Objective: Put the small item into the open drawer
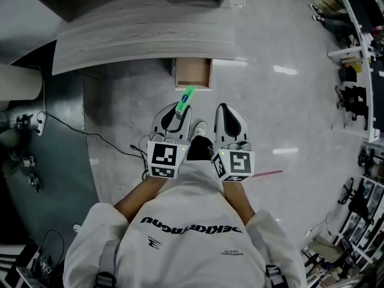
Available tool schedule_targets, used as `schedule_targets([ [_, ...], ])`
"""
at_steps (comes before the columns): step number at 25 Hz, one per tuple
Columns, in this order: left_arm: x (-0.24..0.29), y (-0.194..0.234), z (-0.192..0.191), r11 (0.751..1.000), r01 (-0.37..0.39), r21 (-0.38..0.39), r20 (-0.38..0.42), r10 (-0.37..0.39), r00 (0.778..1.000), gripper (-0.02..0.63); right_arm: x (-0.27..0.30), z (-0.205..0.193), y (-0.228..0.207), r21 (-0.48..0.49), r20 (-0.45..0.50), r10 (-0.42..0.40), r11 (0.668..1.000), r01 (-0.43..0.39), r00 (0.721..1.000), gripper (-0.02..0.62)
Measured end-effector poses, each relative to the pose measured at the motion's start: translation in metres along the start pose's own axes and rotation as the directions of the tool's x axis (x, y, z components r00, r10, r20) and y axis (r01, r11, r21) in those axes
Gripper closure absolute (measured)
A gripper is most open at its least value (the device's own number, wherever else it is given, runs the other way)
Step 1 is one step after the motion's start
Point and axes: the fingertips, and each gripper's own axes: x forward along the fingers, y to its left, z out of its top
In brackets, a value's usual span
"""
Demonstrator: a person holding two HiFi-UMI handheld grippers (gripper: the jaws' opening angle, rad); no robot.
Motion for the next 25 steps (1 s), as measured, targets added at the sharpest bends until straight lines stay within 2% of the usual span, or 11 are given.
schedule_targets([
  [5, 0.042, 0.002, -0.013, 0.999, -0.045, -0.029, -0.034, 0.044, 0.998, 0.512, 0.029, -0.014, -0.031, 0.019, -0.050, 0.041, 0.999, -0.040, 0.998, 0.563],
  [10, 0.083, 0.011, -0.037, 0.989, -0.124, -0.082, -0.077, 0.117, 0.990, 0.512, 0.058, -0.040, -0.054, 0.032, -0.117, 0.092, 0.996, -0.089, 0.989, 0.563],
  [16, 0.132, 0.015, -0.066, 0.987, -0.149, -0.055, -0.171, 0.138, 0.976, 0.512, 0.085, -0.079, -0.073, 0.051, -0.180, 0.146, 0.989, -0.139, 0.973, 0.563],
  [25, 0.180, 0.035, -0.119, 0.979, -0.190, -0.074, -0.262, 0.165, 0.951, 0.512, 0.105, -0.141, -0.089, 0.089, -0.272, 0.190, 0.981, -0.172, 0.944, 0.563],
])
